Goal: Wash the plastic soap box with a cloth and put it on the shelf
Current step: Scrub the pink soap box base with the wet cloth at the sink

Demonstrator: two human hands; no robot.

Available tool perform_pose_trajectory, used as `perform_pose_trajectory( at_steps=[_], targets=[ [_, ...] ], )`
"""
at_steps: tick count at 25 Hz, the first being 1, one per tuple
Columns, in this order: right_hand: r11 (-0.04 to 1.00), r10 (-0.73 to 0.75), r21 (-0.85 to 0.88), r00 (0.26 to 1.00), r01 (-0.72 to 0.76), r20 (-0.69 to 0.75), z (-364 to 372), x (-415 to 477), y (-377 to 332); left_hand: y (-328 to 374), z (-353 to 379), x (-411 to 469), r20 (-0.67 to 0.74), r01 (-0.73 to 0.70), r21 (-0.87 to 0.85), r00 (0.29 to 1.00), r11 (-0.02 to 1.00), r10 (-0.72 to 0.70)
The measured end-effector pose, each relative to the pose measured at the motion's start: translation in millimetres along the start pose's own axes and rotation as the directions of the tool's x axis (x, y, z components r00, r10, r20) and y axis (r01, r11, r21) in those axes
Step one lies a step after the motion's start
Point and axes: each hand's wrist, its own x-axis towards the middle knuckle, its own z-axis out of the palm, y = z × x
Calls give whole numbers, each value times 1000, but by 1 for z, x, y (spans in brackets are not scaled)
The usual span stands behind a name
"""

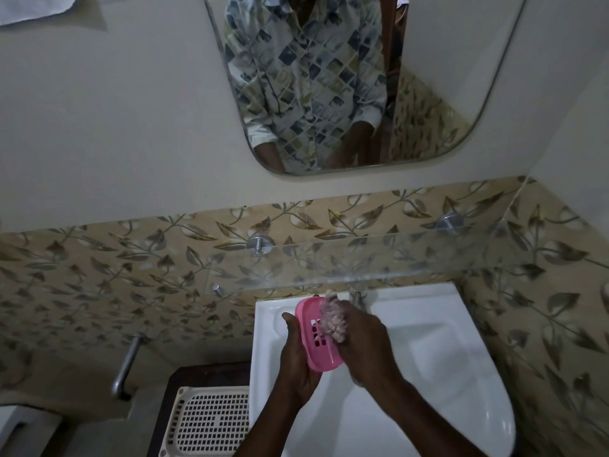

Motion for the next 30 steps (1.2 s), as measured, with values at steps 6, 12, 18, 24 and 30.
perform_pose_trajectory(
  at_steps=[6, 12, 18, 24, 30],
  targets=[
    [728, 239, 653, 970, -208, 42, -23, 2, 39, 13, -20, 1, -94, 39, 29, 995, 999, -36],
    [192, 398, 888, 860, -418, 319, -27, 2, 86, 19, -33, -1, -78, -99, 56, 992, 993, 104],
    [274, 388, 907, 900, -320, 200, -13, -10, 80, 19, -25, -1, 70, -314, 500, 943, 807, 324],
    [892, -37, 447, 997, 61, -62, 18, -34, 21, 6, 2, -9, 246, -421, 851, 847, 313, 471],
    [830, 118, 553, 991, -68, -56, 11, -21, 23, 5, 22, -18, 239, -401, 880, 837, 255, 492]
  ],
)
